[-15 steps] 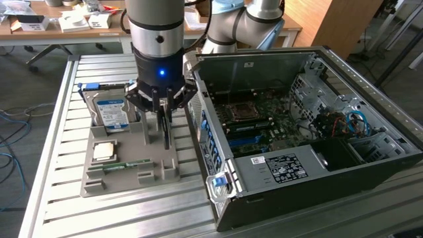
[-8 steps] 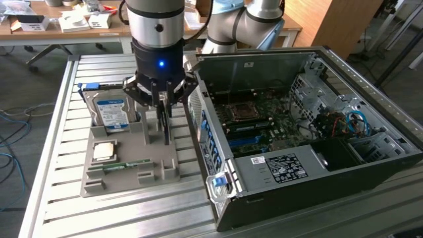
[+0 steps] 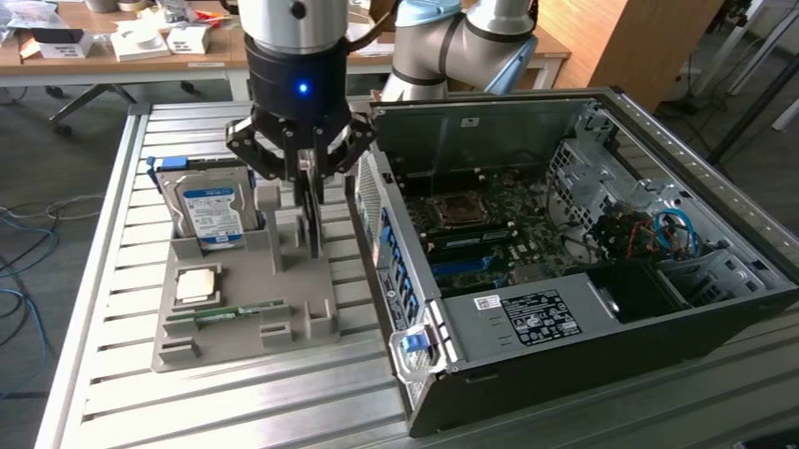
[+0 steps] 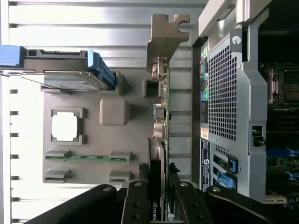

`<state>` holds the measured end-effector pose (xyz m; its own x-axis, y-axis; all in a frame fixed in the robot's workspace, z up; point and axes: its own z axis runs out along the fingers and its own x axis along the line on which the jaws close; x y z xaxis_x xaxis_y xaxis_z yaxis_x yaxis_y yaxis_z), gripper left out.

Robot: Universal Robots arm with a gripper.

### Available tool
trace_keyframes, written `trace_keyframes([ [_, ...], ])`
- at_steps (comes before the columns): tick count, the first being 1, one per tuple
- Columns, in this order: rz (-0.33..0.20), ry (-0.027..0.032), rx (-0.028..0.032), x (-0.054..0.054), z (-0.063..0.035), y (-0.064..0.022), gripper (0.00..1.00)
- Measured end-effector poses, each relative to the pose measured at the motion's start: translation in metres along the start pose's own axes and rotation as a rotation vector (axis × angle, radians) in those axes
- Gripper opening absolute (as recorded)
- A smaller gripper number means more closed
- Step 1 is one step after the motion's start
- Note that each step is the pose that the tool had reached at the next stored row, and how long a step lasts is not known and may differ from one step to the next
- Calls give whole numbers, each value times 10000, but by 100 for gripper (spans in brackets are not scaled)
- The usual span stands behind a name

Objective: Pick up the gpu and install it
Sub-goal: 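Pick up the gpu and move the gpu toward the slot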

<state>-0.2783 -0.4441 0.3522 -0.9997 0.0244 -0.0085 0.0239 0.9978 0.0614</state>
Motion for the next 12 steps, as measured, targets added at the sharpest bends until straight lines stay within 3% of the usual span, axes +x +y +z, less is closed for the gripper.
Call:
trace_keyframes([
  [12,-1,0,0,-3,-389,24,26],
])
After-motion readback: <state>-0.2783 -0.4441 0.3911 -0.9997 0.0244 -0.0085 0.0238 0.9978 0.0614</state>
